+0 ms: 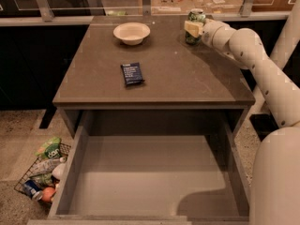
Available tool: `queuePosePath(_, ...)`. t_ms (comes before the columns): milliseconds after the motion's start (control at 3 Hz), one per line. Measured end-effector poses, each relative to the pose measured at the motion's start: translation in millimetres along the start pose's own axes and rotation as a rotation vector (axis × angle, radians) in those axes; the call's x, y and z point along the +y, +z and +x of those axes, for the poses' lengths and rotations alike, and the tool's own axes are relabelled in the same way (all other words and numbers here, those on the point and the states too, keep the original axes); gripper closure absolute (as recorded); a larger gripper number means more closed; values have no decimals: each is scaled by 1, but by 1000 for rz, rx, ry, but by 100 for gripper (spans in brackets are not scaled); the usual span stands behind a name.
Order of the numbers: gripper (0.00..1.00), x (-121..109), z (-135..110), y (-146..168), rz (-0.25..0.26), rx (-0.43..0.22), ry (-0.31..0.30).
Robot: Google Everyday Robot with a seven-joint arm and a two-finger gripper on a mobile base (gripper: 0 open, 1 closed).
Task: Place green can into top drawer
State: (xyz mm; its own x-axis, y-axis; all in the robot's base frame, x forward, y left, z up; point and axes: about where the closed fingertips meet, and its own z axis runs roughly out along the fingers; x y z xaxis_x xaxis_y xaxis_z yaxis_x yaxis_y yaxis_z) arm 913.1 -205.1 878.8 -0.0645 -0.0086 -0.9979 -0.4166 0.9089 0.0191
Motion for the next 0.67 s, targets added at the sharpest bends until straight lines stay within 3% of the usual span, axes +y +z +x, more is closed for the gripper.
queuePosePath(333,100,3,1,2,-4,1,1)
queuePosePath(667,100,4,1,3,-6,3,0)
